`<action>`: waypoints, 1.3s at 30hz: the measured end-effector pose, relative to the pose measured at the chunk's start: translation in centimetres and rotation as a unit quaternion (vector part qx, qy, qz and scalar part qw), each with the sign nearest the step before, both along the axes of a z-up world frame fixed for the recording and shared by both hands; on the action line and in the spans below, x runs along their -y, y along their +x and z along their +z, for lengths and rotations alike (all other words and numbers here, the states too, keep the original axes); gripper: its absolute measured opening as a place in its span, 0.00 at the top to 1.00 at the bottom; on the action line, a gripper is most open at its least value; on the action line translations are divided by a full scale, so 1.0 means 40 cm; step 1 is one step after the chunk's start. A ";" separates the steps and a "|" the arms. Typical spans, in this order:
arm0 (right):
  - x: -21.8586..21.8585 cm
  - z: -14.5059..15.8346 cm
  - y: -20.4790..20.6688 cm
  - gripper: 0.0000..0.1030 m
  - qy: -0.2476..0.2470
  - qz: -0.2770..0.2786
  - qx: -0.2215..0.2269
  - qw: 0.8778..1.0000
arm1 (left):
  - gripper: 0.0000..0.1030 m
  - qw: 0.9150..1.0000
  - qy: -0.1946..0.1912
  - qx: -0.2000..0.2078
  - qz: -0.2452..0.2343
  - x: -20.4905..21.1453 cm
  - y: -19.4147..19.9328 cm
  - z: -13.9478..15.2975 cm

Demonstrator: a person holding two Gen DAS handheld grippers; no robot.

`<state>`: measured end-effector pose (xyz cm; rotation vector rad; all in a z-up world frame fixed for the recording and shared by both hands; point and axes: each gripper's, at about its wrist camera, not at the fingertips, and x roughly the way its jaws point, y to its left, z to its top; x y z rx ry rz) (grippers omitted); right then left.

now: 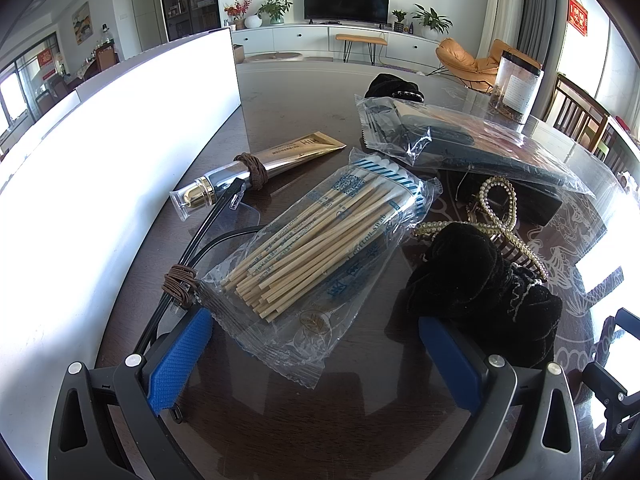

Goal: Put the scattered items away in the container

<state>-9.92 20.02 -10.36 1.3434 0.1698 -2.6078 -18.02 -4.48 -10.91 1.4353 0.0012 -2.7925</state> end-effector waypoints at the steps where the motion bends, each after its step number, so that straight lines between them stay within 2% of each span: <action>1: 0.000 -0.001 0.000 0.00 0.000 0.000 0.000 1.000 | 0.00 1.000 0.000 0.000 0.000 0.000 0.000 0.000; 5: 0.000 -0.001 -0.003 0.00 -0.001 -0.006 0.000 1.000 | 0.00 1.000 0.000 0.000 0.000 0.000 -0.001 0.000; 7: 0.012 0.003 -0.042 0.00 0.002 -0.002 0.029 1.000 | 0.00 1.000 0.000 0.000 0.000 0.000 -0.001 0.000; 10: 0.014 0.020 -0.108 0.00 -0.054 0.019 0.058 0.997 | 0.00 1.000 0.000 0.000 0.000 0.000 0.001 0.000; 14: 0.039 0.068 -0.178 0.00 -0.060 0.026 0.024 0.998 | 0.00 1.000 0.000 0.000 0.000 0.000 -0.001 0.000; 17: 0.072 0.062 -0.215 0.00 -0.049 0.039 0.035 0.997 | 0.00 1.000 0.000 0.000 0.000 0.000 0.001 0.000; 22: 0.081 0.038 -0.175 0.00 -0.020 0.031 0.028 0.999 | 0.00 1.000 0.000 0.000 0.001 0.000 0.000 0.000; 25: 0.068 0.047 -0.112 0.00 -0.014 0.024 0.015 1.000 | 0.00 1.000 0.000 0.000 0.001 0.000 0.000 0.000; 31: 0.023 0.075 -0.048 0.00 -0.045 -0.002 0.000 0.999 | 0.00 1.000 0.000 0.000 0.001 -0.001 0.001 0.000; 39: 0.014 0.030 0.033 0.00 0.013 -0.001 0.018 1.000 | 0.00 1.000 0.000 0.000 0.001 -0.001 -0.001 0.000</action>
